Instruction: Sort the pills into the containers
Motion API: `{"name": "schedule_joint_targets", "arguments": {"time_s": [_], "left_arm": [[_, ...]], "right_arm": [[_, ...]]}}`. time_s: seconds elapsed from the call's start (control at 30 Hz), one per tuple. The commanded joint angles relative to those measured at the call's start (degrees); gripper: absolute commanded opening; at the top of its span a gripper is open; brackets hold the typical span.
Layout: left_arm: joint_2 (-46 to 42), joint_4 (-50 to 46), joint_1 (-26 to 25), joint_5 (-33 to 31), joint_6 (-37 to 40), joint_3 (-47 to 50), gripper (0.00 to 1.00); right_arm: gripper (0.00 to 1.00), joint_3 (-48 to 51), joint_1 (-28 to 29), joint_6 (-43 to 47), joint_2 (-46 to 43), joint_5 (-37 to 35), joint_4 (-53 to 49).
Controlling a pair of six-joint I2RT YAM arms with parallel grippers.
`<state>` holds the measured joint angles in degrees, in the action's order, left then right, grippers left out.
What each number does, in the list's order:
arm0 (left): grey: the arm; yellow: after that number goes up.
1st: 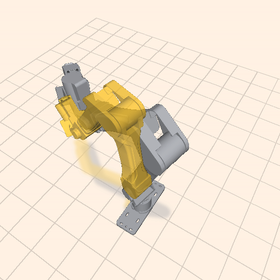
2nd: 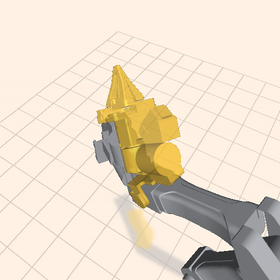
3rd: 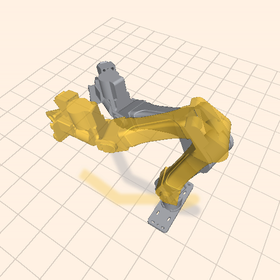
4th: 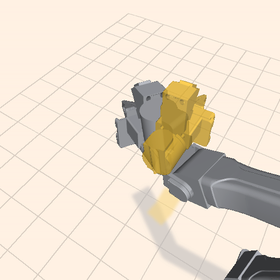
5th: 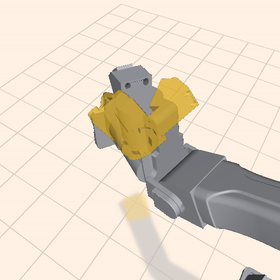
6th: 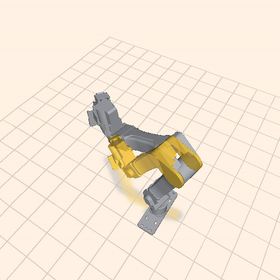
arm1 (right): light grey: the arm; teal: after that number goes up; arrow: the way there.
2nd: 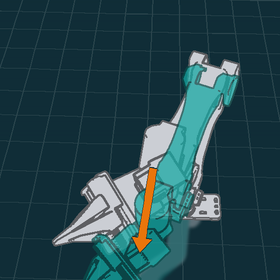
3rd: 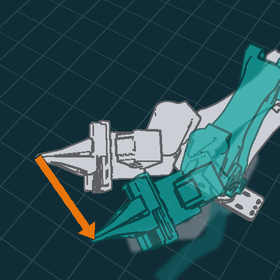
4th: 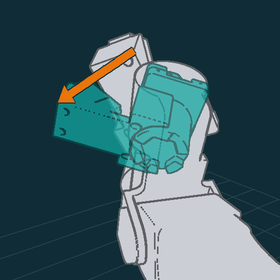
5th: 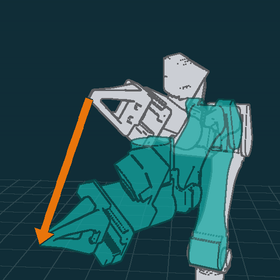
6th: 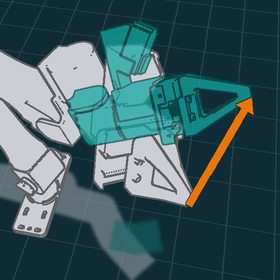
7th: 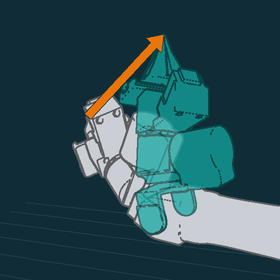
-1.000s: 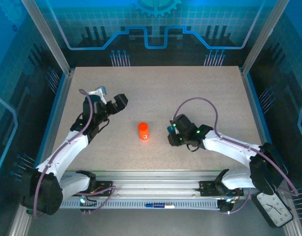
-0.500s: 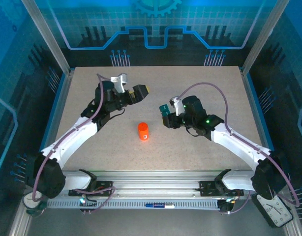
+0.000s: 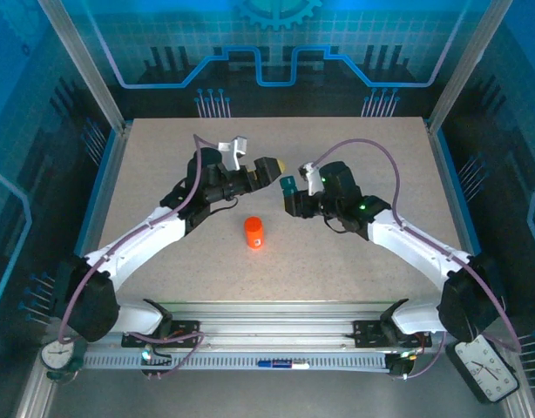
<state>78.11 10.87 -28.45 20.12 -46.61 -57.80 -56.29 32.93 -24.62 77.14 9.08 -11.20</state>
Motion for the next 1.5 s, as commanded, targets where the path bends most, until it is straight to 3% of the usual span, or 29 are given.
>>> {"name": "schedule_joint_targets", "arguments": {"time_s": [0.0,1.47], "left_arm": [[1.14,3.34,-1.15,1.68,-1.9,-0.12,0.99],[4.86,5.64,-5.62,1.64,-3.16,-3.17,0.99]], "right_arm": [[0.38,-2.09,-0.76,-1.29,0.97,-0.12,2.06],[0.38,1.36,-0.35,-3.42,1.61,2.85,5.4]]}}
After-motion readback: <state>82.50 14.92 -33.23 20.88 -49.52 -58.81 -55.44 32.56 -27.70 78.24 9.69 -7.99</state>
